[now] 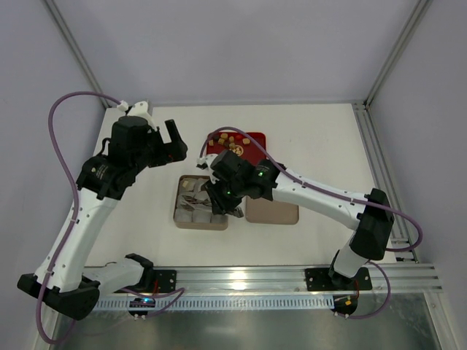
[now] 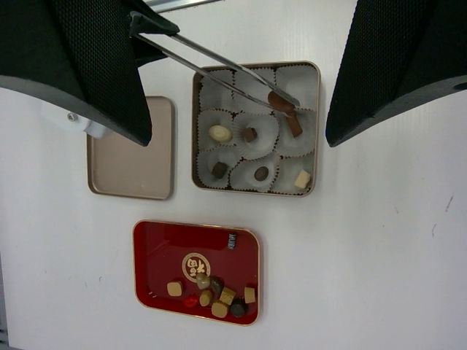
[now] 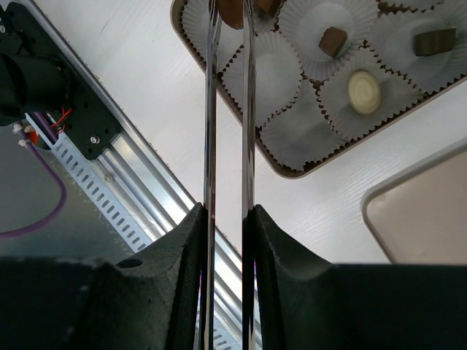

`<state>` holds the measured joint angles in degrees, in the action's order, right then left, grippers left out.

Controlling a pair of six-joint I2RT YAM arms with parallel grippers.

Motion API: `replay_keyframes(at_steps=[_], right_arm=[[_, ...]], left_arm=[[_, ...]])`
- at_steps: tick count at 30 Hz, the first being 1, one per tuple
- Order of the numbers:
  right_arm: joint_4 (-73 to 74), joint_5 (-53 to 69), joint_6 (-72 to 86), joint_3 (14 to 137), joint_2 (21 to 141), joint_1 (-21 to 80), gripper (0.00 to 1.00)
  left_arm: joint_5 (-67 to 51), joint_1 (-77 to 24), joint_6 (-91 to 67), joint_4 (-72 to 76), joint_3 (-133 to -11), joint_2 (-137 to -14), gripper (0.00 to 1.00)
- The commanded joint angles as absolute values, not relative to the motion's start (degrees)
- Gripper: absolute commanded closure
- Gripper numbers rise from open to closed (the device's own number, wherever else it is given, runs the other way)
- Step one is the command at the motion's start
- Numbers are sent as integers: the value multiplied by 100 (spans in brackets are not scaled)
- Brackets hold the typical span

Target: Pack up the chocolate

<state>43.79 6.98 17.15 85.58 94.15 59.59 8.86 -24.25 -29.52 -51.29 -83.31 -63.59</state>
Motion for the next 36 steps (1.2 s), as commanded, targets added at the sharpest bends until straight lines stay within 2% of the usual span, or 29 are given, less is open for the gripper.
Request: replay_keyframes(at_steps=[1,29,36], right_arm=[[4008,843,1854,8587,9246,6082,69],[3692,1002,1960,8262,9624,6179,69],[3700,1011,1951,8262,9659,6179,65]], left_arm=[[949,-2399,-2892,-5089,-8473,-6232,0],[958,-2399,-2874,-5080,-8385,-6187,0],[967,-2399,-2883,-5080,-8376,-6196,0]])
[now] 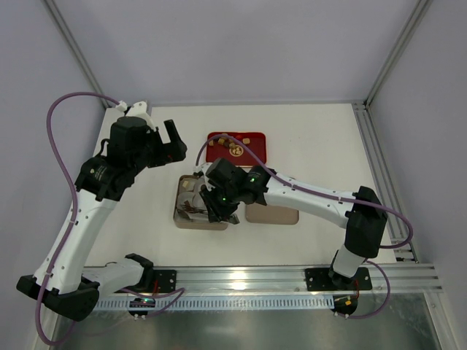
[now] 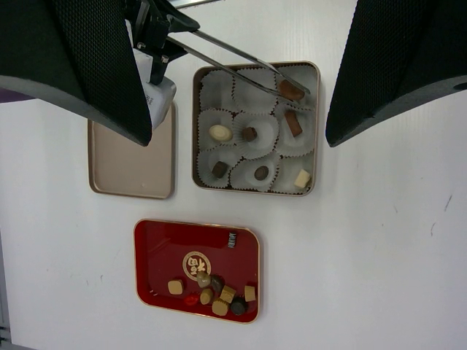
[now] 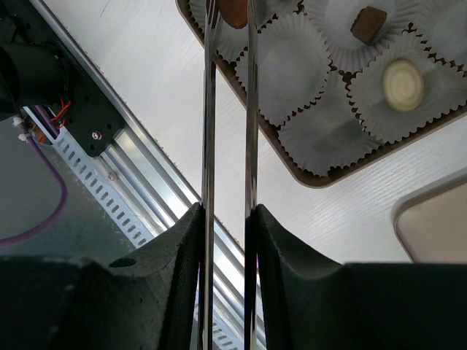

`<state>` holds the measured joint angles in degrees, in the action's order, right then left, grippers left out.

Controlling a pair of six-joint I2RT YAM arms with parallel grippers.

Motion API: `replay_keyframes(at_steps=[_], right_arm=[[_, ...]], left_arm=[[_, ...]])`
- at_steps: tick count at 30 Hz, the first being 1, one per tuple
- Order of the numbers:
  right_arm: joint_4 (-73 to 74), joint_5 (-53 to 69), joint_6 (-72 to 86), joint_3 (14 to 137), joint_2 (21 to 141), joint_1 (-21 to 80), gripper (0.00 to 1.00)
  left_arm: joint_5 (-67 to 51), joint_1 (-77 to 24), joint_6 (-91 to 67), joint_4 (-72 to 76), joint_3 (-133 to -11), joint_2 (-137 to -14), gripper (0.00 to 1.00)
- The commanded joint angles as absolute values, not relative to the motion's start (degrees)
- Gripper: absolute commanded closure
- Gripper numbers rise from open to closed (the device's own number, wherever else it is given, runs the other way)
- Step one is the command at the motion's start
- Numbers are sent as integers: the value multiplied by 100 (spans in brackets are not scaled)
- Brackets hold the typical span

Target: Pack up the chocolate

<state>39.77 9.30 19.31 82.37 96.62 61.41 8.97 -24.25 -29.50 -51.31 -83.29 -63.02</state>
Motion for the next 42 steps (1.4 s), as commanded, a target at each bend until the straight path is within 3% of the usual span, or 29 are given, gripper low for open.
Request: replay_keyframes(at_steps=[1,42], right_arm=[[3709,1011,1951,8262,9650,6179,65],[3700,756,2030,8508,9466,6100,62]], left_arm=[[958,-2399,-2874,-5080,-8376,-6188,0],[940,-2399,-2839,-5071,-8481,-6240,0]])
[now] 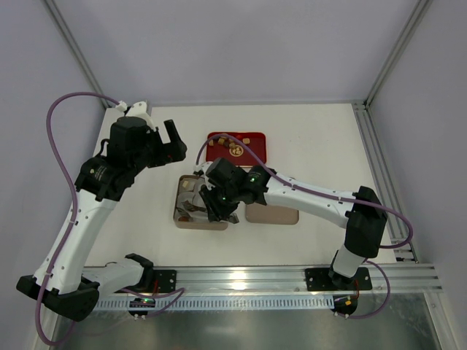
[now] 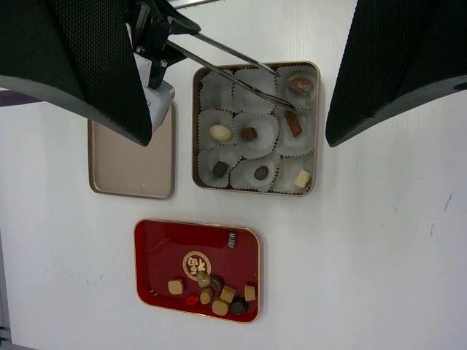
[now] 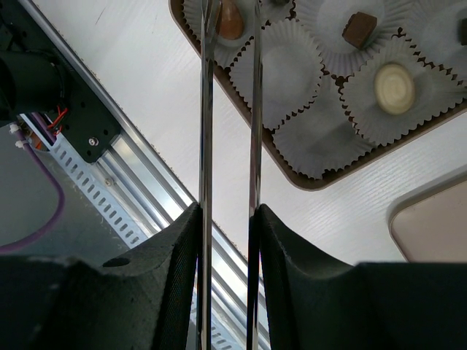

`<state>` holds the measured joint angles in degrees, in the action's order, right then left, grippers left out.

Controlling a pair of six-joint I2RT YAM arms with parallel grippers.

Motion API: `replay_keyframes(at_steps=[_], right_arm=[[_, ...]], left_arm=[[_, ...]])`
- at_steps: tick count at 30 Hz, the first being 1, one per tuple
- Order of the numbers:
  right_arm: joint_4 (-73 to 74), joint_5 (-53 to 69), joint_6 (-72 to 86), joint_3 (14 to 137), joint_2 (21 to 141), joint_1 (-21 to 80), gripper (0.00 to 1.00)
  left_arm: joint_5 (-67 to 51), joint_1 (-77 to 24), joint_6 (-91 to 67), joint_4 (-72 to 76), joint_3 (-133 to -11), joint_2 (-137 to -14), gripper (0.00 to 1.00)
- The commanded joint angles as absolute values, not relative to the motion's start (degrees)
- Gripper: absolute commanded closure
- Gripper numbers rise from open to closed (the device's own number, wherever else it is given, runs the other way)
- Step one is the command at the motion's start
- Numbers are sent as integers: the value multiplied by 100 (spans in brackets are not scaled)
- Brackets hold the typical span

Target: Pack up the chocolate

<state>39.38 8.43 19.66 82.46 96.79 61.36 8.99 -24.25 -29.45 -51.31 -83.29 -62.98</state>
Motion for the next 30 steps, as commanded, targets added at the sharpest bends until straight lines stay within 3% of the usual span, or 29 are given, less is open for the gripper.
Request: replay_keyframes(at_steps=[1,11,21,30], right_arm=[[3700,738,2022,8508,9414,6065,62],[3604,878,2057,8315,8992,5714,61],[3401,853,1872,7603,8402,3131,62],[3077,405,1898,7716,9078,1021,62]], left_arm=[[932,-2399,-2839,-5071,-8481,-6232,0],[879,-2399,-2856,-5080,-8473,-6196,0],[616,-2399,-2918,-5010,-8341,-6056,0],[159,-2399,-3076,-4843,-7752,-5757,0]])
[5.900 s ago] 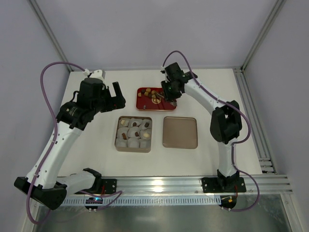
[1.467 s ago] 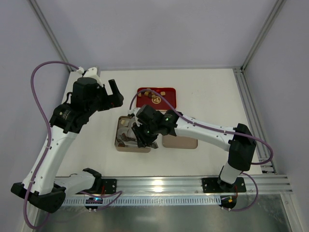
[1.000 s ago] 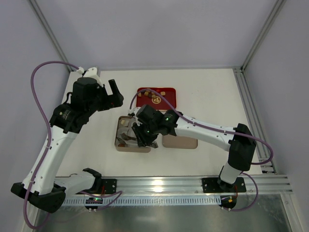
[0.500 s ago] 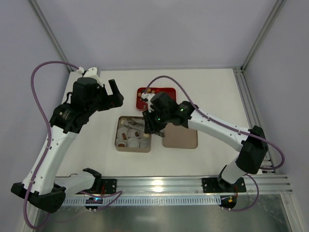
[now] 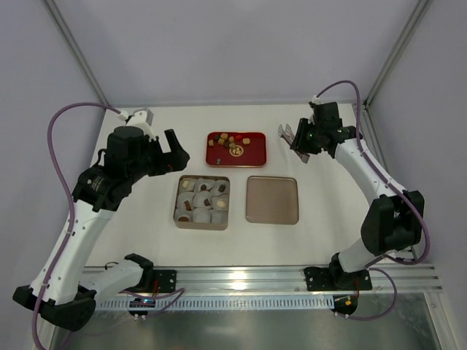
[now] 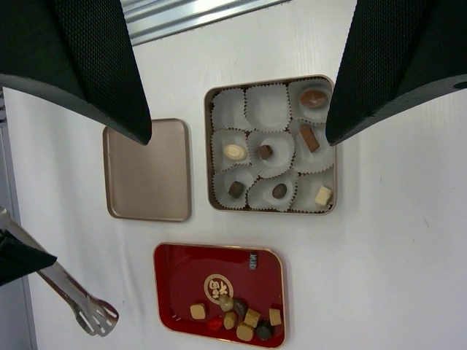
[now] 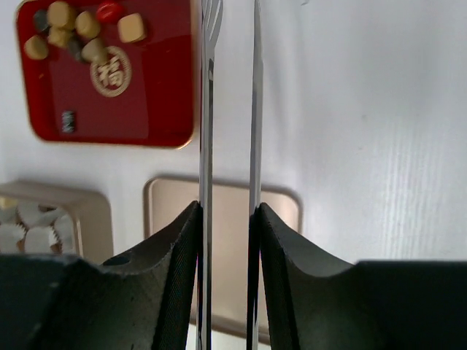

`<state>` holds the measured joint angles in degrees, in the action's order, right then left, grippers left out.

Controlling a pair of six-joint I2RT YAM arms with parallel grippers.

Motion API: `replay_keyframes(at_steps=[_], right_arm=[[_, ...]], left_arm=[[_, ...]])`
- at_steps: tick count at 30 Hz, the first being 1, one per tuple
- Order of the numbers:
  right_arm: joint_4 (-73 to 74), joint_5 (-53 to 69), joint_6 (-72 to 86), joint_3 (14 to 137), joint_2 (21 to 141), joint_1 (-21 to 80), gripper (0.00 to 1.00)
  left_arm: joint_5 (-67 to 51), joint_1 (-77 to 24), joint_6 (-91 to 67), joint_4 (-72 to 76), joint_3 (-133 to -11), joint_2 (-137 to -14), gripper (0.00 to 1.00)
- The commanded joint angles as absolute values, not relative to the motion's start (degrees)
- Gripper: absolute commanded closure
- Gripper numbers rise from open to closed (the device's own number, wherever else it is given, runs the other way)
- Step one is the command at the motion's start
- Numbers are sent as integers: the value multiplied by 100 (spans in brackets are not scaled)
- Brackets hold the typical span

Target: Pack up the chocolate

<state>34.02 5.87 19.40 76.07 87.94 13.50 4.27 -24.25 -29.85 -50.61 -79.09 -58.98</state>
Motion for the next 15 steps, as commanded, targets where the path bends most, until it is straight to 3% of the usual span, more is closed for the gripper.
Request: replay_keyframes(at_steps=[1,10,15], right_arm=[[3033,326,1855,7743,9166,950,62],[2909,-360,1749,8112,10300,132,61],[3234,-421,1609,8560,11028,70,53]], left_arm=[[28,-2399,-3102,-4825,-7691,-5687,0],[-668,-2399,-3419,-4527,-6759,-5406,0],[-782,-2399,-3454,-4456,-6531,-5274,0]])
